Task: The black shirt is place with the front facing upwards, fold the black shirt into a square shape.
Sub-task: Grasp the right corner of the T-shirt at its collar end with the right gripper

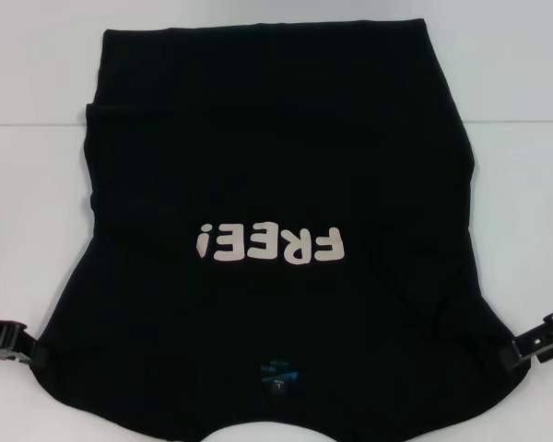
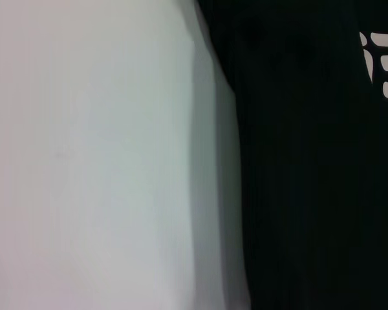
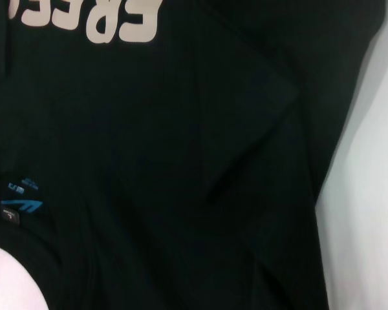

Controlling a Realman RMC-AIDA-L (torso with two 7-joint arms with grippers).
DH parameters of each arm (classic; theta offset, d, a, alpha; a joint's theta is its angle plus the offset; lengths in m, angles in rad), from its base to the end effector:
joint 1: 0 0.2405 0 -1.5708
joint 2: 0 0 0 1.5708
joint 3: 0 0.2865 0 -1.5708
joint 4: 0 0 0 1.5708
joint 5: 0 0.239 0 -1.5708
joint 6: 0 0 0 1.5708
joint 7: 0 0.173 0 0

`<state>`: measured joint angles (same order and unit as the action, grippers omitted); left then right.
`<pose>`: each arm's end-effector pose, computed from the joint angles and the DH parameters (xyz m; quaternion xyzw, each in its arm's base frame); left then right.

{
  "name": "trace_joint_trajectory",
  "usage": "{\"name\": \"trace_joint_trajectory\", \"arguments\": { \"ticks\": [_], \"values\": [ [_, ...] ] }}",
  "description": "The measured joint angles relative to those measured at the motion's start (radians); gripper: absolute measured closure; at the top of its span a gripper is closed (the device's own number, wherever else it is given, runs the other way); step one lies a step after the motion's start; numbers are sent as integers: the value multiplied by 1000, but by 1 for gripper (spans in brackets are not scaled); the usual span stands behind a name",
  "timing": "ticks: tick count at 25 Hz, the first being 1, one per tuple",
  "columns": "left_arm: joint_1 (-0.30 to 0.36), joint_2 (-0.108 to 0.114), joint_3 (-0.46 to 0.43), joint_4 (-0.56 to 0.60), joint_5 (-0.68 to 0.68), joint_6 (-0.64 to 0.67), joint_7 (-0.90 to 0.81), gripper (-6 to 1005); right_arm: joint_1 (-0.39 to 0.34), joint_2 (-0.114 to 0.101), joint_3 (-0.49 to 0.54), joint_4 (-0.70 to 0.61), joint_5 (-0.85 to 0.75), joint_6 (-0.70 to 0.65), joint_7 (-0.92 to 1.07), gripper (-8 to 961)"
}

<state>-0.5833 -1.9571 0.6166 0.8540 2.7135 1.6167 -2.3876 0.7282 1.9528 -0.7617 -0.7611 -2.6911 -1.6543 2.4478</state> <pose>-0.3808 0.3706 0.0459 -0.7676 -0.6197 0.0626 0.1515 0.3236 0.4007 0.0137 -0.8031 0.5791 -0.1093 0.0874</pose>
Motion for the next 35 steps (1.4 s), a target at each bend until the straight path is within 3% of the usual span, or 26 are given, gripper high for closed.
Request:
{"name": "trace_joint_trajectory", "arguments": {
  "ticks": [15, 29, 35],
  "values": [
    [-1, -4, 0, -1, 0, -2, 2, 979, 14, 24, -49, 11, -1, 49, -9, 195],
    [-2, -3, -1, -2, 0, -1, 2, 979, 23, 32, -75, 19, 0, 51, -15, 193],
    [-6, -1, -7, -15, -1, -1, 3, 979, 31, 35, -102, 19, -2, 58, -10, 419]
  ]
}}
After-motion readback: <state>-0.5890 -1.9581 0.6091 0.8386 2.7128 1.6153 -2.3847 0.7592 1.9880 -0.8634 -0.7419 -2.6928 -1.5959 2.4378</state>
